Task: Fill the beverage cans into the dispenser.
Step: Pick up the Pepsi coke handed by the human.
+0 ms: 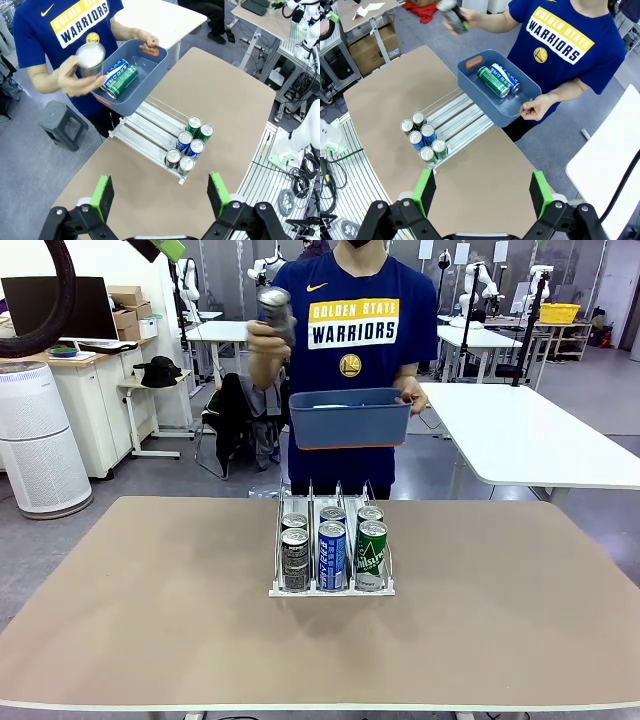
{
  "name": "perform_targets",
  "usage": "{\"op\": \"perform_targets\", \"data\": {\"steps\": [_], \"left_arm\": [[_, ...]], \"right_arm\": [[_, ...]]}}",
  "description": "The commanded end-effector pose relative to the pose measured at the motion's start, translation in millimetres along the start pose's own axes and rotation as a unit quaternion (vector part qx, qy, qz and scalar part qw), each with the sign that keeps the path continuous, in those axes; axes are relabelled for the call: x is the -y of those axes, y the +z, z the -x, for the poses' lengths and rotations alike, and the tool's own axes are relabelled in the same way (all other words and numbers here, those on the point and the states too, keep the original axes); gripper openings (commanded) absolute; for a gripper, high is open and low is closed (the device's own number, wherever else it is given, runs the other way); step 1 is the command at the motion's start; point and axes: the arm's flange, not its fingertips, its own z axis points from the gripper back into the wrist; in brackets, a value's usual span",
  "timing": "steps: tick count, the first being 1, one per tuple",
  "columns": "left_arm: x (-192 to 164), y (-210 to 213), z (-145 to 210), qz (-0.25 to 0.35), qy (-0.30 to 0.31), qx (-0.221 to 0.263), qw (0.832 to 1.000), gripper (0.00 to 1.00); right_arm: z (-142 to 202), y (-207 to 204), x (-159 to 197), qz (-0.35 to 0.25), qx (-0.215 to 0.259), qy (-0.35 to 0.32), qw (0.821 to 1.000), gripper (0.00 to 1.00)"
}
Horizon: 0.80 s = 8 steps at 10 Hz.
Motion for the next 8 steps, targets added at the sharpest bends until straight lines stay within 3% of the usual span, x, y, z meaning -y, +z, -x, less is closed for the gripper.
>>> {"op": "perform_targets", "data": {"steps": [1,8], "left_arm": [[-0.3,0.2,0.1,-0.003,0.001,-0.002,1.0,1.0],[-0.3,0.2,0.1,-0.003,0.001,-0.002,1.0,1.0]], "right_arm": [[-0.8,0.0,-0.6,-0.004,0.0,0.0,1.0,1.0],[-0.8,0.0,-0.6,-0.004,0.0,0.0,1.0,1.0]]}}
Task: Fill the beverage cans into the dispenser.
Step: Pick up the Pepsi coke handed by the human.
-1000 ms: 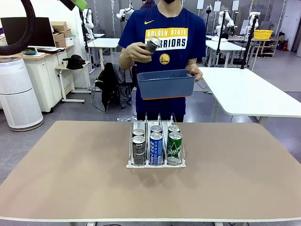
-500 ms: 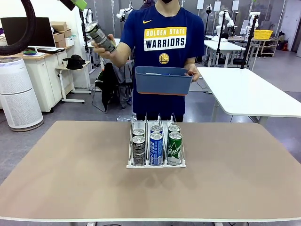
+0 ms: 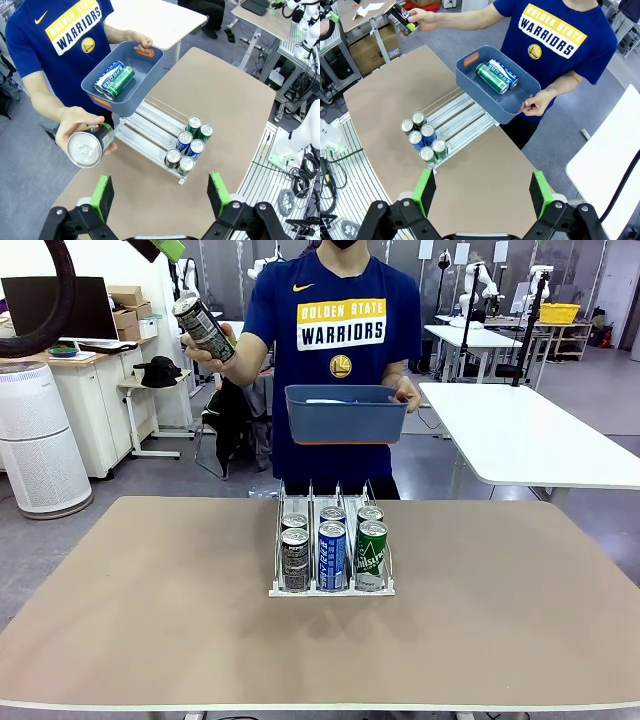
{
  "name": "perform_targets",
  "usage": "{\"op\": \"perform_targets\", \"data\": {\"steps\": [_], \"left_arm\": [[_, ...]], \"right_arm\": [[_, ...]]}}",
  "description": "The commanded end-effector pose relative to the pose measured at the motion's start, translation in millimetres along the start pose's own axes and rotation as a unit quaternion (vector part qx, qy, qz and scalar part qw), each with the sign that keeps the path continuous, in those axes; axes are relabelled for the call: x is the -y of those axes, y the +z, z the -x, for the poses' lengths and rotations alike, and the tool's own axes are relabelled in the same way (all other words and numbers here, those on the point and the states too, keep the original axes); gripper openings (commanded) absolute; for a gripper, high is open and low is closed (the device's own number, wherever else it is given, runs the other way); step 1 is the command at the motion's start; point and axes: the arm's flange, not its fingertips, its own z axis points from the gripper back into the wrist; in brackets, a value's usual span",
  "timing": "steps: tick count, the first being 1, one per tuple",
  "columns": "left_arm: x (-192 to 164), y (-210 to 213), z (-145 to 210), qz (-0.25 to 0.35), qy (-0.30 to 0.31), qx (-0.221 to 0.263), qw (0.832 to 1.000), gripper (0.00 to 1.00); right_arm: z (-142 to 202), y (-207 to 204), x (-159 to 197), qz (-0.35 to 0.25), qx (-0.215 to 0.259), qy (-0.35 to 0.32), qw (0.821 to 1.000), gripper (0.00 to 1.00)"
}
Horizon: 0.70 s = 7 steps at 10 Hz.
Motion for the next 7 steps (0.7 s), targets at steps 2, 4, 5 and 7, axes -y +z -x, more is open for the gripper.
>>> {"op": "perform_targets", "data": {"steps": [2,4,5,7], "left_arm": [[-0.3,0.2,0.1,-0.003,0.001,-0.002,1.0,1.0],[-0.3,0.2,0.1,-0.003,0.001,-0.002,1.0,1.0],[-0.3,0.2,0.1,-0.003,0.001,-0.002,1.0,1.0],[-0.3,0.2,0.1,-0.003,0.001,-0.002,1.0,1.0]], "right_arm": [[-0.8,0.0,-0.6,-0.004,0.0,0.0,1.0,1.0],[-0.8,0.0,-0.6,-0.004,0.0,0.0,1.0,1.0],[-0.8,0.0,-0.6,-0.004,0.0,0.0,1.0,1.0],[-0.8,0.0,-0.6,-0.004,0.0,0.0,1.0,1.0]]}}
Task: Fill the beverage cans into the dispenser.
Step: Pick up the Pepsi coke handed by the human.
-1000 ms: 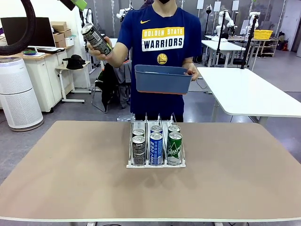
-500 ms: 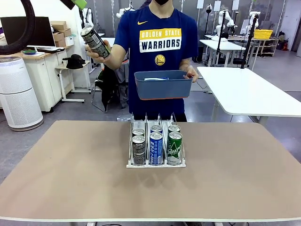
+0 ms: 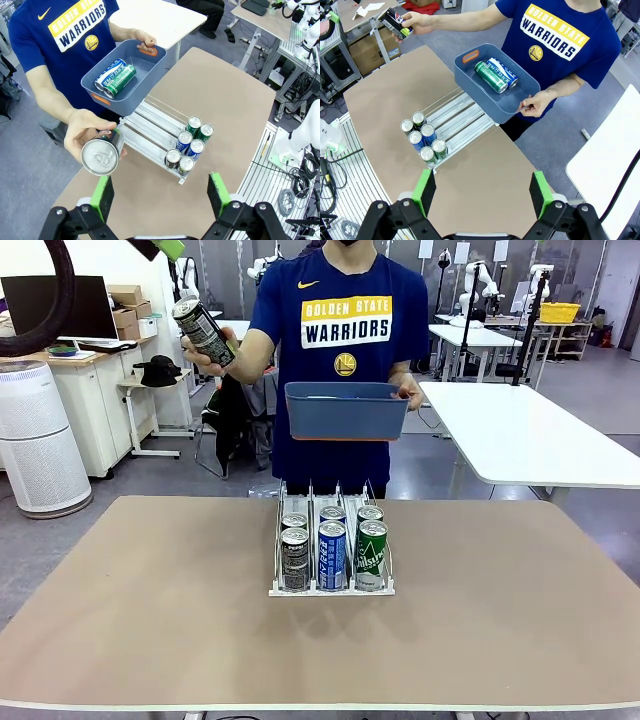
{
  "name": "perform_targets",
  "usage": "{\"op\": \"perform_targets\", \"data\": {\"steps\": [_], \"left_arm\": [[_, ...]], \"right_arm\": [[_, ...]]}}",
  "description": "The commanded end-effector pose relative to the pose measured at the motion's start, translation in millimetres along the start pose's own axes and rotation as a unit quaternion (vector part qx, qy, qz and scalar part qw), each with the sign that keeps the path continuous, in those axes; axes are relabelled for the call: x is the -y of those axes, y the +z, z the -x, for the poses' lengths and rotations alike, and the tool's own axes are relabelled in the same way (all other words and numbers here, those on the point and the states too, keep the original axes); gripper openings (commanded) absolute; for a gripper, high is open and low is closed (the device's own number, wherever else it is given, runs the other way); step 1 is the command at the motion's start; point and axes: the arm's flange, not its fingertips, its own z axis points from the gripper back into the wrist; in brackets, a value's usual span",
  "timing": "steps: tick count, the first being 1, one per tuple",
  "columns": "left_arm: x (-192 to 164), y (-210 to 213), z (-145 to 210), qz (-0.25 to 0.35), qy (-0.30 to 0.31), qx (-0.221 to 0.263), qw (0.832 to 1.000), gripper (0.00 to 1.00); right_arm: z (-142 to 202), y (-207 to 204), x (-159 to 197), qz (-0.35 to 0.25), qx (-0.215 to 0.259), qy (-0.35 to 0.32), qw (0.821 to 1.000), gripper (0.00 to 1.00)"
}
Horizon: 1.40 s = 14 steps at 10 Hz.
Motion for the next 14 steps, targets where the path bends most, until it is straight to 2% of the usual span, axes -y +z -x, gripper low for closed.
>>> {"op": "perform_targets", "data": {"steps": [1,4,6,7,8,10,13,14], "left_arm": [[0,0,0,-0.003,0.001,-0.002,1.0,1.0],[0,0,0,0.0,0.0,0.0,1.0,1.0],[-5,-4,2,-0.018,-0.017,-0.04,0.999,1.0],[-11,-5,5,-0.03,-0.034,-0.043,0.998,1.0],[-17,-15,8,-0.053,-0.036,-0.058,0.996,1.0],[-22,-27,15,-0.059,-0.033,-0.095,0.993,1.0],[-31,-49,19,-0.075,-0.074,-0.082,0.991,1.0],[-34,-53,20,-0.058,-0.073,-0.08,0.992,1.0]], "right_arm": [[-1,0,-1,-0.004,0.0,0.0,1.0,1.0],[-1,0,-1,-0.004,0.0,0.0,1.0,1.0],[-1,0,-1,-0.004,0.0,0.0,1.0,1.0],[-1,0,-1,-0.004,0.0,0.0,1.0,1.0],[-1,0,-1,-0.004,0.0,0.0,1.0,1.0],[-1,0,-1,-0.004,0.0,0.0,1.0,1.0],[-1,0,-1,-0.004,0.0,0.0,1.0,1.0],[-1,0,-1,-0.004,0.0,0.0,1.0,1.0]]}}
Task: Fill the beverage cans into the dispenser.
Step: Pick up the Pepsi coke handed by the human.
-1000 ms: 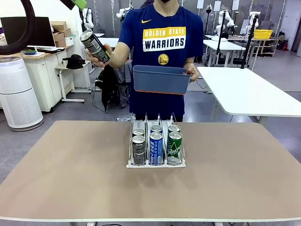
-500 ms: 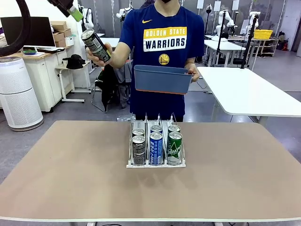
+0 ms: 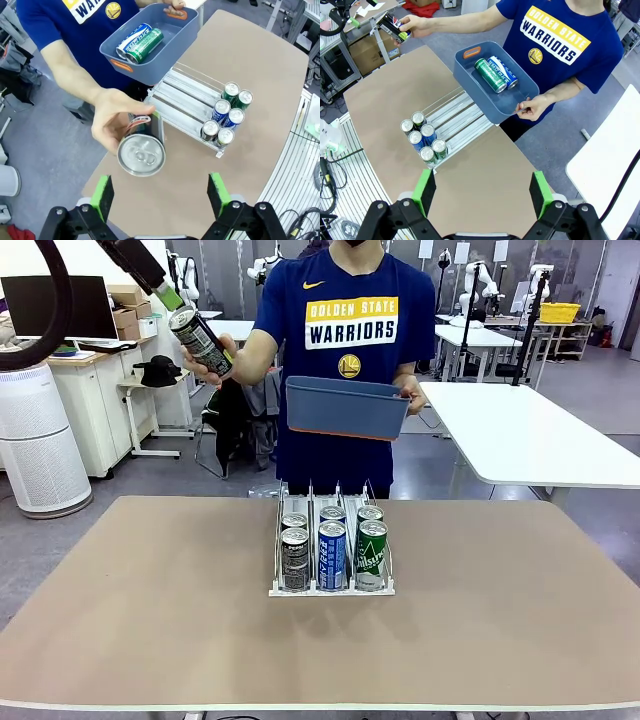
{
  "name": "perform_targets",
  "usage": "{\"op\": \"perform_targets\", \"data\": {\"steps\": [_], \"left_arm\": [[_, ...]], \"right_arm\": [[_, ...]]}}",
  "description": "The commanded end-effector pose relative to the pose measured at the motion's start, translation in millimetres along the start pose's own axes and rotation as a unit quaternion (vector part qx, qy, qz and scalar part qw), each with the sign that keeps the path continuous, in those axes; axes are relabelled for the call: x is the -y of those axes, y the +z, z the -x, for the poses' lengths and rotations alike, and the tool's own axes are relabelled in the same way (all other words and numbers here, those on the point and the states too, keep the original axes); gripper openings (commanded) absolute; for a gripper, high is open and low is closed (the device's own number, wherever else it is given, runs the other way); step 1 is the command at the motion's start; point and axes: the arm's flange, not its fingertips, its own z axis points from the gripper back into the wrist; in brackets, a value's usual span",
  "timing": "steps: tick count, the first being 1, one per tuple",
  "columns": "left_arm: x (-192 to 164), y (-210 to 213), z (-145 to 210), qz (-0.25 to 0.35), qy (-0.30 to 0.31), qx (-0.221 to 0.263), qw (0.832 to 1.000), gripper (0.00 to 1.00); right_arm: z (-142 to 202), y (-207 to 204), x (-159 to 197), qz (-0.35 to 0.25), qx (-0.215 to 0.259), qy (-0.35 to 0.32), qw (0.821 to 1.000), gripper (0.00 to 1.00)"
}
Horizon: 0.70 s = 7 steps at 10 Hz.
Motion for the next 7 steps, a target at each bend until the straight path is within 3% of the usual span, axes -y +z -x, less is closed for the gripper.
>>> {"op": "perform_targets", "data": {"steps": [1,7], "left_arm": [[-2,-13,8,0.004,-0.02,0.008,1.0,1.0],[-20,-31,11,0.002,-0.028,0.048,0.998,1.0]], "right_arm": [[-1,0,-1,-0.004,0.0,0.0,1.0,1.0],[-1,0,-1,-0.004,0.0,0.0,1.0,1.0]]}}
